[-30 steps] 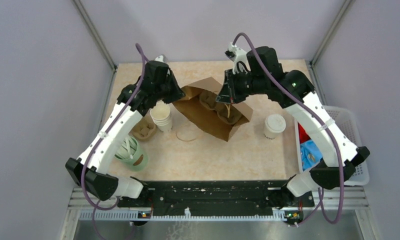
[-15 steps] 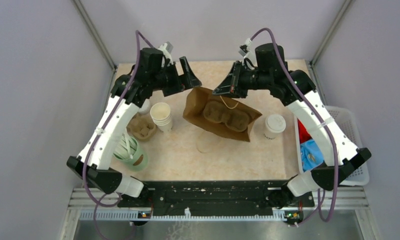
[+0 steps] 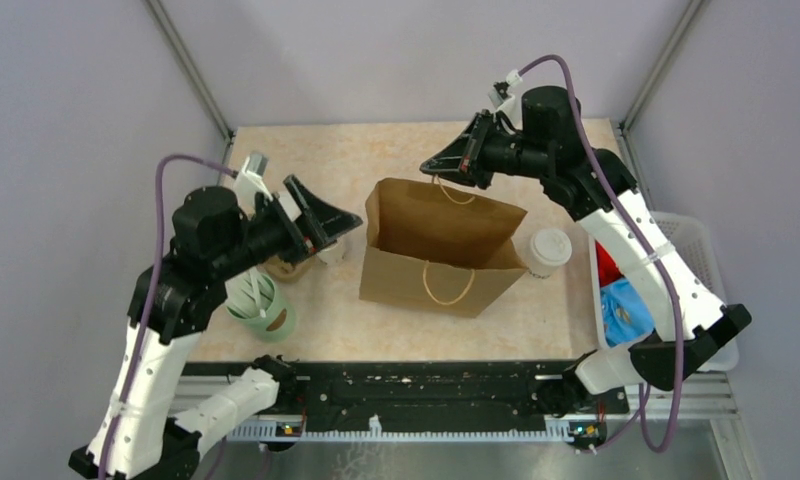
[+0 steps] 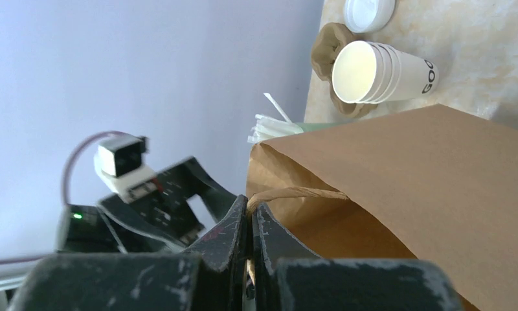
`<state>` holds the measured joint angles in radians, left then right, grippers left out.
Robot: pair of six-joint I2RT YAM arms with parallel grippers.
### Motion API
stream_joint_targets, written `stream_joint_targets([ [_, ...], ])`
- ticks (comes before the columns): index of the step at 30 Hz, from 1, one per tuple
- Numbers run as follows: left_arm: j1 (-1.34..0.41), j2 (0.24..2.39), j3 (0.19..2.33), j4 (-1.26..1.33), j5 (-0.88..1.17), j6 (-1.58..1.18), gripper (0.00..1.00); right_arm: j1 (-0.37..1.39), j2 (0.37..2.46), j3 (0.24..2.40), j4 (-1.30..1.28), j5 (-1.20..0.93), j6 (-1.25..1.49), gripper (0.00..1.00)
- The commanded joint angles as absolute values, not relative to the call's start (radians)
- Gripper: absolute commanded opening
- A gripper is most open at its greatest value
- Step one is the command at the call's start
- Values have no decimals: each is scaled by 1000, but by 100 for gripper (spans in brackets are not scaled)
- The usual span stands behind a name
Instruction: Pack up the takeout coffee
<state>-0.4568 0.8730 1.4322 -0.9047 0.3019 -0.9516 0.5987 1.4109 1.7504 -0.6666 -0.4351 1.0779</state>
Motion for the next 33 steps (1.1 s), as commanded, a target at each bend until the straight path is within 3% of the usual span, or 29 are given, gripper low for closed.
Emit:
stream_joint_targets([
  [1,-454,823,1231,-709,515,-1153,99,589,1390,1721,-538,-424,1158,0],
  [8,-460,909,1167,-538,731,-1125,98,588,1414,1680,-491,-411,1188,0],
  [13,-501,984,1176,-527,746,-1081,97,580,1427,1691,-493,-399,1190,0],
  [22,-508,1113,1289,-704,650,-926,48,508,1425,1653,-475,-452,1204,0],
  [26,-505,1135,1321,-703,595,-907,46,474,1423,1624,-467,-509,1204,0],
  [31,-466,1158,1355,-685,560,-888,58,442,1413,1604,-475,-550,1185,0],
  [33,-444,1167,1352,-668,573,-887,54,435,1410,1599,-476,-561,1181,0],
])
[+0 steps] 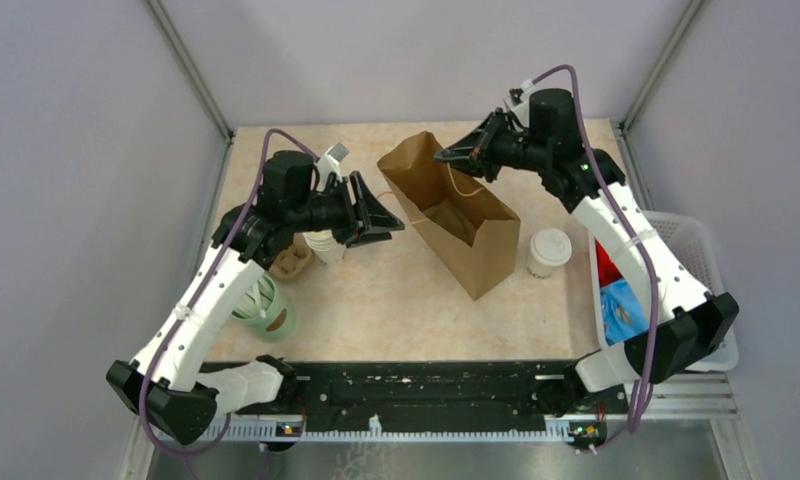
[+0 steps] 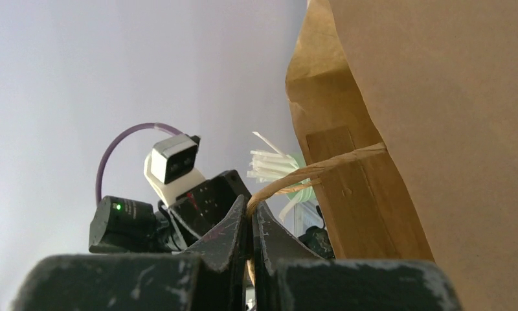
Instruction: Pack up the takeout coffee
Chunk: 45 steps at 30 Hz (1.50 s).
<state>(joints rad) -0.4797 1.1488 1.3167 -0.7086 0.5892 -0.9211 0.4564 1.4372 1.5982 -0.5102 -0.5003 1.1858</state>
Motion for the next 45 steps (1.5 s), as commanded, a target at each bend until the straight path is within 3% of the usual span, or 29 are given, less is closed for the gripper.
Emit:
stream_joint_targets([
  [1,-439,1176,1352,-665,584,-887,49,433,1406,1596,-474,-562,1181,0],
  [5,-436,1196,1353,-675,603,-868,23,421,1404,1585,-471,-573,1176,0],
  [10,-423,1183,1350,-707,588,-847,0,347,1435,1584,-457,-719,1085,0],
  [16,-420,1168,1316,-639,620,-888,0,272,1525,1722,-609,-914,738,14],
  [24,-420,1178,1285,-510,665,-978,0,272,1488,1841,-810,-834,507,55],
  [31,-420,1182,1281,-501,685,-986,0,293,1370,1781,-802,-705,333,76],
  [36,-420,1182,1279,-513,691,-984,0,516,1350,1805,-840,-327,93,83],
  [40,-420,1178,1279,-521,686,-983,0,754,1322,1744,-778,87,-92,82],
  [45,-419,1171,1279,-530,680,-981,0,906,1331,1661,-684,406,-287,76],
])
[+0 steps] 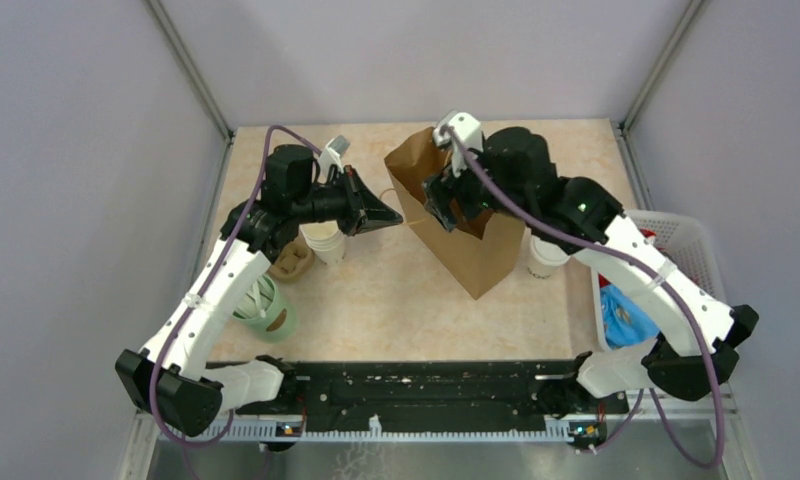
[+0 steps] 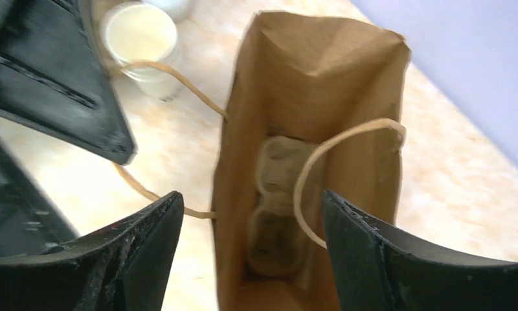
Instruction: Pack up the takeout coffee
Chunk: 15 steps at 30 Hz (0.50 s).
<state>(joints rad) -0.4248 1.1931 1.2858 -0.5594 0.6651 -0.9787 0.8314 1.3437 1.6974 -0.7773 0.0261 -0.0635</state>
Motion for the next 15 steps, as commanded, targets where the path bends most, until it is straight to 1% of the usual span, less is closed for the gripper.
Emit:
stream_joint_targets([
  [1,-419,1171,1279,-532,678,-981,0,931,1340,1652,-675,452,-319,73],
  [4,-419,1167,1279,-534,675,-983,0,991,1375,1618,-614,653,-399,63],
  [5,-419,1167,1281,-536,673,-983,0,999,1388,1622,-605,703,-406,58],
  [7,-419,1168,1281,-541,669,-980,0,1002,1413,1653,-609,731,-392,47],
  [8,-419,1167,1280,-547,666,-977,0,1002,1419,1665,-609,723,-384,39],
  [9,-419,1167,1279,-553,661,-975,0,1002,1421,1679,-617,696,-371,28],
  [10,-419,1164,1276,-560,657,-972,0,1000,1422,1701,-638,654,-347,10],
  [11,-419,1162,1271,-566,650,-968,0,991,1422,1736,-664,593,-312,0],
  [13,-418,1153,1257,-582,635,-959,0,917,1421,1820,-739,350,-173,0],
  [15,-419,1145,1242,-599,623,-950,0,714,1432,1882,-790,-23,36,0],
])
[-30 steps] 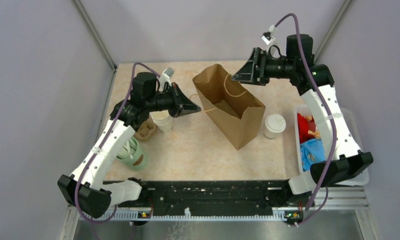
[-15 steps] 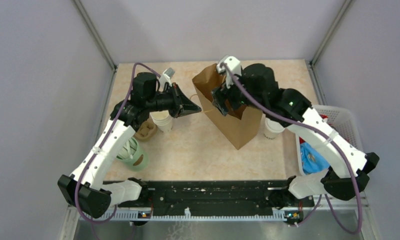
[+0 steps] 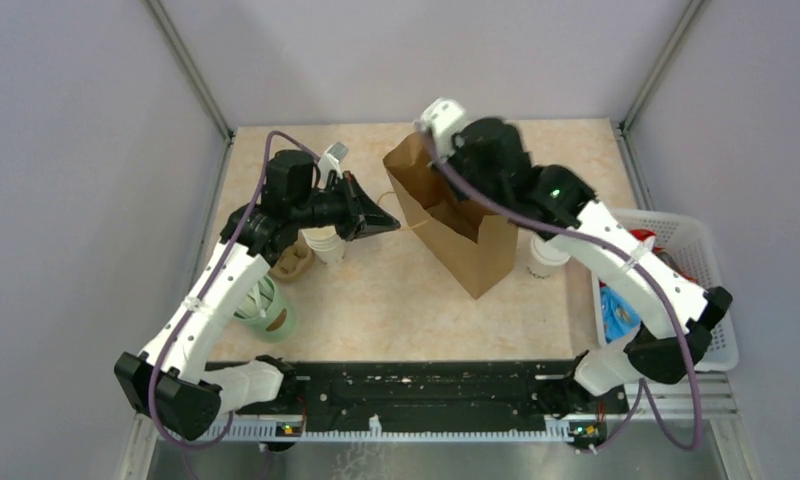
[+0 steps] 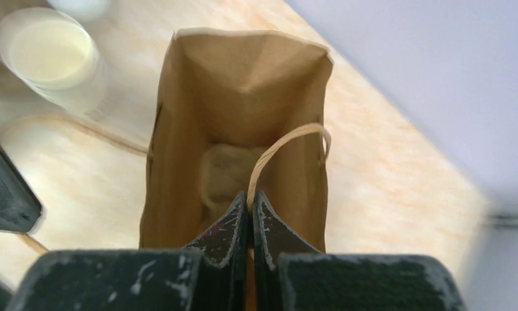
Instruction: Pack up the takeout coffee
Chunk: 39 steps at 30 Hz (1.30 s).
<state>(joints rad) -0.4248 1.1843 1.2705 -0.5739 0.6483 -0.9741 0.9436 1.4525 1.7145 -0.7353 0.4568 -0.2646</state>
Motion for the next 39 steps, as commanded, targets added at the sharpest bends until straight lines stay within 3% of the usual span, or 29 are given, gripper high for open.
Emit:
stream_joint_targets([
  [1,-419,1141,1236,-602,620,-948,0,634,1427,1873,-782,-192,131,0],
  [4,-414,1127,1221,-606,611,-949,0,441,1401,1728,-633,-596,459,0],
  [7,-410,1115,1227,-610,606,-953,0,309,1345,1406,-181,-898,995,0],
  [9,-405,1113,1238,-611,604,-953,0,264,1322,1249,236,-969,1305,0],
  [13,-399,1129,1276,-625,612,-943,0,223,1352,1166,458,-1027,1554,0],
  [22,-360,1138,1351,-720,602,-888,0,134,1376,1271,333,-1078,1546,0],
  [39,-328,1130,1144,-623,656,-876,0,64,1505,1124,330,-1145,1345,0],
])
